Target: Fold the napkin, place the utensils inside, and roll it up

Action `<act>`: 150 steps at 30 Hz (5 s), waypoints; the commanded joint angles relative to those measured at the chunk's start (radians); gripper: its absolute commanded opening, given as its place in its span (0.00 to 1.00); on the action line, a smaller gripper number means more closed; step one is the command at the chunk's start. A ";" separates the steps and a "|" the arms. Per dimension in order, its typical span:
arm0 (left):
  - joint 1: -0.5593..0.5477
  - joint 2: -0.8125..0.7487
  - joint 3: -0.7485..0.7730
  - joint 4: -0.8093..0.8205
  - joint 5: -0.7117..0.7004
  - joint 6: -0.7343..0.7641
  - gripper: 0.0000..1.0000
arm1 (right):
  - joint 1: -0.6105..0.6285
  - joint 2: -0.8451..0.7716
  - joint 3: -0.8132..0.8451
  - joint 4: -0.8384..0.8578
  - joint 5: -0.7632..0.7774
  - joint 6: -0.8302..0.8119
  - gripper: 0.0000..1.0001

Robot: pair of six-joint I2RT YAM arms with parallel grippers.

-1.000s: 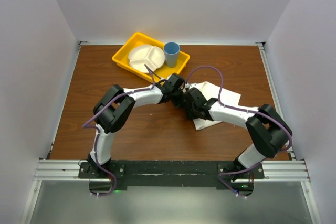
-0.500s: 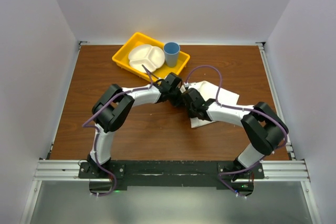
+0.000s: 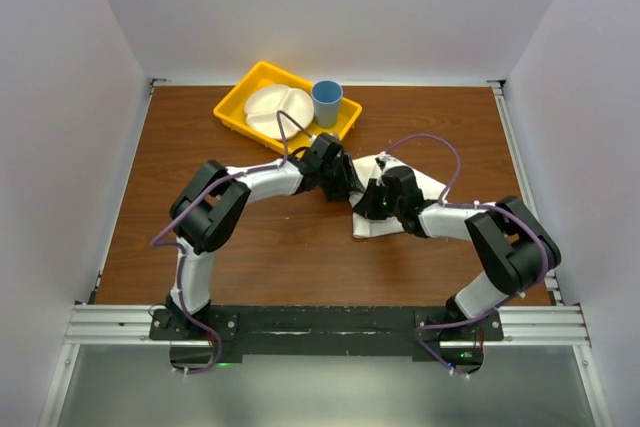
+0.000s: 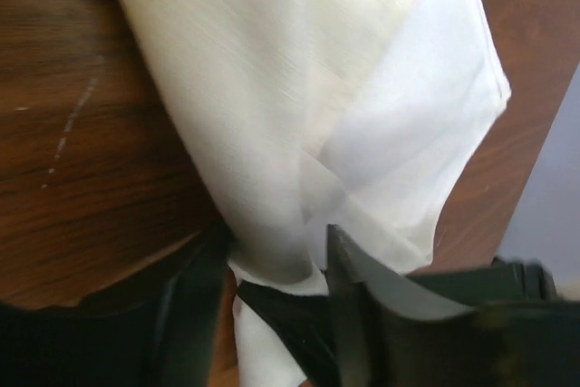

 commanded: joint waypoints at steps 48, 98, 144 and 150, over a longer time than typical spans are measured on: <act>0.081 -0.091 -0.275 0.521 0.339 0.158 0.06 | -0.168 0.133 -0.216 0.139 -0.410 0.144 0.00; 0.039 0.143 -0.258 0.355 0.304 0.373 0.00 | -0.053 -0.142 0.204 -0.872 0.066 -0.108 0.35; 0.053 0.167 -0.198 0.207 0.371 0.331 0.00 | 0.450 0.107 0.370 -0.712 0.687 -0.386 0.61; 0.061 0.173 -0.201 0.207 0.379 0.334 0.00 | 0.450 0.176 0.395 -0.742 0.730 -0.372 0.58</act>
